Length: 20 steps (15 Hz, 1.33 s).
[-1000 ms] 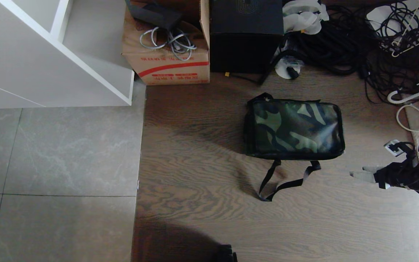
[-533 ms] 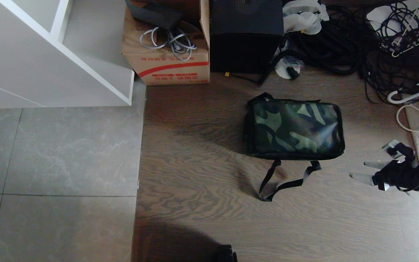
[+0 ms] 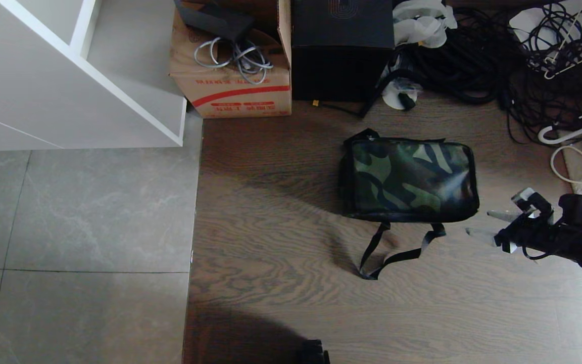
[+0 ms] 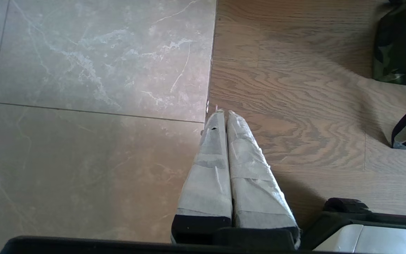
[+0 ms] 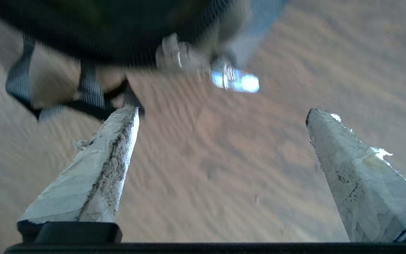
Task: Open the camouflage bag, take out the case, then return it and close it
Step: Open the top of the storage box
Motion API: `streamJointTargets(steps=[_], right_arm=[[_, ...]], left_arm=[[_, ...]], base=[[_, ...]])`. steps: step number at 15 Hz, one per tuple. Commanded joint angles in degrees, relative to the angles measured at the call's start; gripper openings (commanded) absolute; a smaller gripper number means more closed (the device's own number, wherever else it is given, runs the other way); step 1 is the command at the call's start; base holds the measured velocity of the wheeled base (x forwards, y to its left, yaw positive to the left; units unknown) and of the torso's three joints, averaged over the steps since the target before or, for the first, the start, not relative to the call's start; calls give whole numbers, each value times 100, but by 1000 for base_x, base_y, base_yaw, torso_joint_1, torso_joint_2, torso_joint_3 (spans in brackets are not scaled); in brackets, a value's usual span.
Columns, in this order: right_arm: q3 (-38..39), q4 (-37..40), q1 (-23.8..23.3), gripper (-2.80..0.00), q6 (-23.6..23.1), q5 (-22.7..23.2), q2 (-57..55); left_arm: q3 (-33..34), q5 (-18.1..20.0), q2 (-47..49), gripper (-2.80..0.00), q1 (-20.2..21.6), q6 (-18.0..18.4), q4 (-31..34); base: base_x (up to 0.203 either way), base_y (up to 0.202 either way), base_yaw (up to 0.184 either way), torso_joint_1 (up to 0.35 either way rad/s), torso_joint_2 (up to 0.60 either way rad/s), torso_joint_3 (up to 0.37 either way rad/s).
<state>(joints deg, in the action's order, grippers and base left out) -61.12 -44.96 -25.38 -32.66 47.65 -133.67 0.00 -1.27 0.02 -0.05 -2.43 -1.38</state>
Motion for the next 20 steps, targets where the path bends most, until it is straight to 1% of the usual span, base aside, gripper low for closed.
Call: streamJointTargets(steps=[1,5,8,11,13,14,15,16,17,18,19,20], right_arm=[[-128,-205,182,0,36,25,-214],[-479,-294,244,0,241,25,-429],[-435,-202,169,0,250,11,-416],[-203,365,94,0,228,15,-52],[-43,1010,42,0,330,16,304],[11,1448,-23,0,530,8,517],[22,1978,-78,0,894,1,717],[-13,2519,-116,0,1506,-5,949],[-89,2896,-163,0,2167,-8,1136],[-155,3139,-207,0,2732,-11,1255],[-190,3294,-248,0,3198,-27,1349],[-206,3357,-283,0,3489,-188,1408]], left_arm=[[53,-5,-2,-280,-3,-4,-3],[53,-5,-2,-280,-4,-4,-3],[45,-5,-2,-280,-4,-4,-3],[53,-5,-2,-280,-4,-4,-3],[53,-5,-2,-280,-4,-4,-3],[53,-5,-2,-280,-4,-4,-3],[51,-5,-2,-280,-4,-4,-3],[52,-5,-2,-280,4,-4,-3],[53,-5,-2,-280,-4,-4,-3],[53,-5,-2,-280,-4,-4,-3],[53,-5,-2,-280,-4,-4,-3],[53,-5,-2,-280,-4,-4,-3]], base=[[0,0,0,0,0,0],[0,0,0,0,0,0],[0,0,0,0,0,0],[0,0,0,0,0,0],[0,0,0,0,0,0],[0,0,0,0,0,0],[0,0,0,0,0,0],[0,0,0,0,0,0],[0,0,0,0,0,0],[0,0,0,0,0,0],[0,0,0,0,0,0],[0,0,0,0,0,0]])
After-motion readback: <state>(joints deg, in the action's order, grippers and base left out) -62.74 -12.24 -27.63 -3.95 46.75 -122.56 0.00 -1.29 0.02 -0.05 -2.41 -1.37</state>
